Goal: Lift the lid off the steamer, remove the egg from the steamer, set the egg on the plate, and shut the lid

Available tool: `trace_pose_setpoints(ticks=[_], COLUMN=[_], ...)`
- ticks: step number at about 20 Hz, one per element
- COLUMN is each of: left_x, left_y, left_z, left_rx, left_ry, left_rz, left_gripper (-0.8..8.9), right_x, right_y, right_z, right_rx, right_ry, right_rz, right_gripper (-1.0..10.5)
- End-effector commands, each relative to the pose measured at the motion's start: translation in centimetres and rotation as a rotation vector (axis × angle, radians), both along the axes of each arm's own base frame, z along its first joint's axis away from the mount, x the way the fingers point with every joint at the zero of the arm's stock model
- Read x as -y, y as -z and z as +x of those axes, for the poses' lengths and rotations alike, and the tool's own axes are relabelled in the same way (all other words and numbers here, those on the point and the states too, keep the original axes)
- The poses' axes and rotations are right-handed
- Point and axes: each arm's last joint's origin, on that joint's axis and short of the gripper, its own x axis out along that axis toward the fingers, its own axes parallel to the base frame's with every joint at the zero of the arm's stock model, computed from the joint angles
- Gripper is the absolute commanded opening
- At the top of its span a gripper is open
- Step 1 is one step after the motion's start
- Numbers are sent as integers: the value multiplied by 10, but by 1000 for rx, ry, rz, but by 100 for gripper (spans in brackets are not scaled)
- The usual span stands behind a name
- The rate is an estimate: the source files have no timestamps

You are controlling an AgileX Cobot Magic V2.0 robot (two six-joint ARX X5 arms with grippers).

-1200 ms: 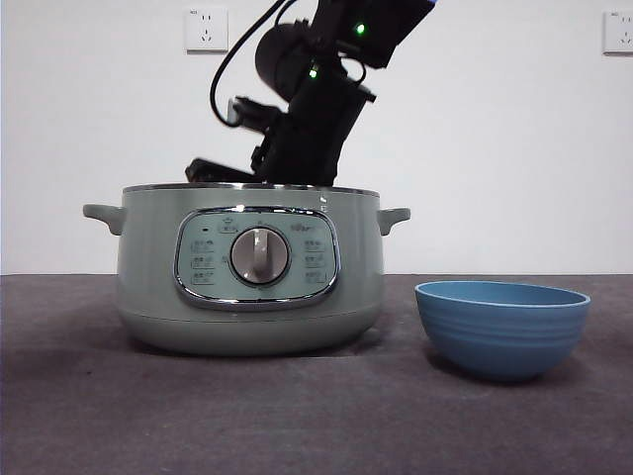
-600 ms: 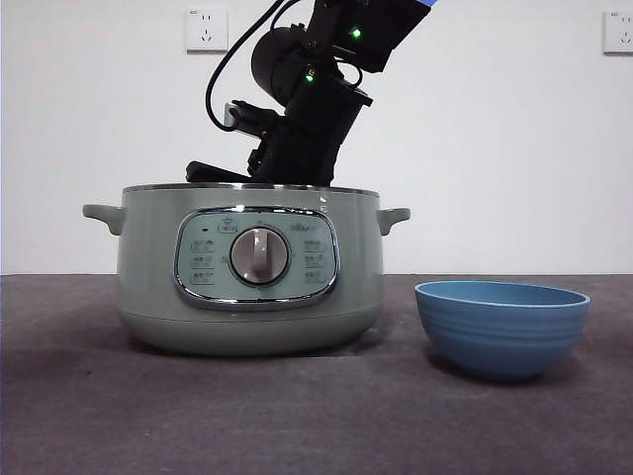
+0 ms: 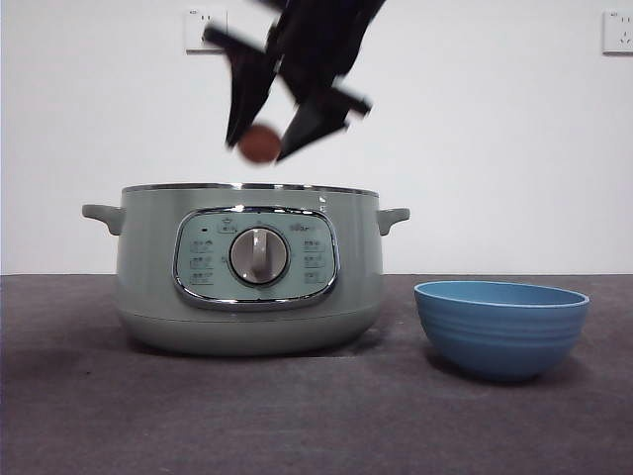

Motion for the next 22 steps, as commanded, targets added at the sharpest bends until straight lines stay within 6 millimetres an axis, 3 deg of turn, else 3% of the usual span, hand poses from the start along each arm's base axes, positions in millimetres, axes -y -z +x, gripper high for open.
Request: trace_pose_setpoints(ticks=[1,4,8,11,15,22], left_x=[-1,-1,-1,0,0,0], left_y=[-11,-12,-12,-12,-12,-12], left_z=[-3,-2,-2,-3,-3,-3], left_rx=[93,101,101,95,94,93], left_ry=[4,5,6,45,48,51], left_rz=[-42,-46,-47,-60,-61,-61], left_gripper=[-8,-8,-8,-8,-8,-8], right_x=[21,62,107,136,164,166], right_y=[-33,-80,-105,-110,-92,-12], right_z=[-24,-56,-79,-86,-88,-76], right_rx=[65,115,103,71,19,-80], right_ry=[-7,41,103,172,249,245], right_rz=[-74,-74,-97,-120,-152,-157], right_gripper=[-16,-16,-17,-17,-17,-17])
